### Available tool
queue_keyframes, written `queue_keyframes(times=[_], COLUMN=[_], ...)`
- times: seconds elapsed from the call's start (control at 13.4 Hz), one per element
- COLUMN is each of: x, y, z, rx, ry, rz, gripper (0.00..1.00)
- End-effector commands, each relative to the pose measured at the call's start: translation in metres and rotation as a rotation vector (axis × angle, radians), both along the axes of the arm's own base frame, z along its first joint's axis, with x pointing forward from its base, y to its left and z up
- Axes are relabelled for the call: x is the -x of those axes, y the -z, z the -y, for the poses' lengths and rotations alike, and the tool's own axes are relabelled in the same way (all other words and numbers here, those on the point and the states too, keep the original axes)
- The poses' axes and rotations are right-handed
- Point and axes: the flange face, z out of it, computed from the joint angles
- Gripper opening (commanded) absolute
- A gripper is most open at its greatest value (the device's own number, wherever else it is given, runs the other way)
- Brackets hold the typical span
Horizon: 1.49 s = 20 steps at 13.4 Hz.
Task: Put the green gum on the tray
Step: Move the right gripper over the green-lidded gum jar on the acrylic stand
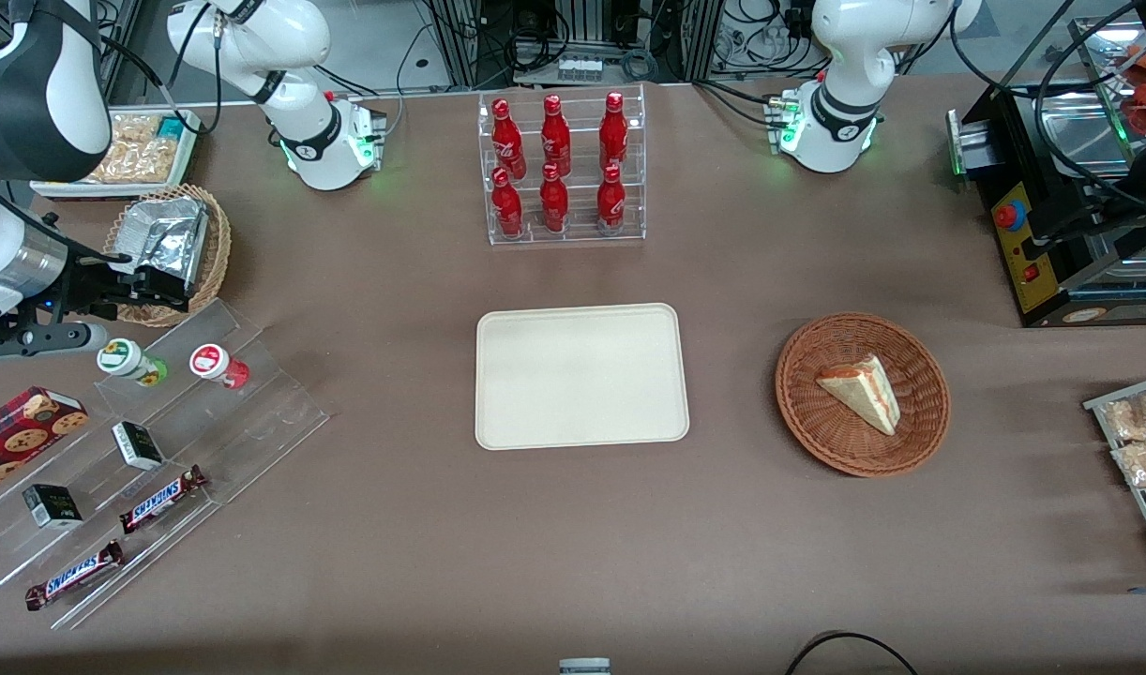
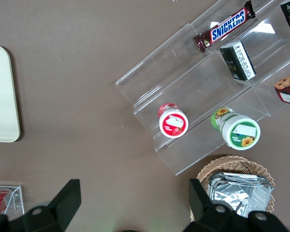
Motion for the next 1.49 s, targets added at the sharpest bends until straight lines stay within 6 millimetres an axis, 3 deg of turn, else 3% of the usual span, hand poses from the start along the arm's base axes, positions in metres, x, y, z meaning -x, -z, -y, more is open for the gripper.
queue_keyframes(times=[0.0,0.37,0.82,1.42], x=[0.003,0.006,0.009,0.021], y=[-0.003,0.004,0.034,0.071], z=[-0.002,0.014,0.078,0.13], rx=[-0.014,-0.022,-0.066,-0.064], ry=[0.018,-0.107,-0.409,-0.543], rz=[0.011,-0.001,0.012,0.062], gripper=[0.99,0.99,0.99,0.99])
